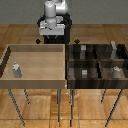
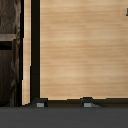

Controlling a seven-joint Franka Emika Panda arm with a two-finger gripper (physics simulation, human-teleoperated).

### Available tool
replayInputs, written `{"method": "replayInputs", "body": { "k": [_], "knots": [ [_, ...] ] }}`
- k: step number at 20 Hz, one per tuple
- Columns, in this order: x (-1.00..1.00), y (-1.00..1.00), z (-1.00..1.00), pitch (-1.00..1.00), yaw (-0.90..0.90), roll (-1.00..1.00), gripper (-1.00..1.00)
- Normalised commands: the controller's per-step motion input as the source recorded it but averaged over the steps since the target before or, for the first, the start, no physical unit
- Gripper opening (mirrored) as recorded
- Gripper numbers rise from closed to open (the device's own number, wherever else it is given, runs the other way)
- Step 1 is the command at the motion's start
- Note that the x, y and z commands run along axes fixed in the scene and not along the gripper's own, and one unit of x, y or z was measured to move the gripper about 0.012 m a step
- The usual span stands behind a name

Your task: Place the milk carton into the appropriate compartment.

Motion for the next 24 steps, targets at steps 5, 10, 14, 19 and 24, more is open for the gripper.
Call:
{"method": "replayInputs", "body": {
  "k": [5, 10, 14, 19, 24],
  "knots": [
    [0.0, 0.0, 0.0, 0.0, 0.0, 0.0, 1.0],
    [0.0, -0.6, 0.0, 0.0, 0.0, 0.0, 1.0],
    [0.0, -1.0, 0.0, 0.0, 0.0, 0.0, 1.0],
    [0.0, -1.0, 0.0, 0.0, 0.0, 0.0, 1.0],
    [0.6, -0.2, 0.0, 0.0, 0.0, 0.0, 1.0]
  ]
}}
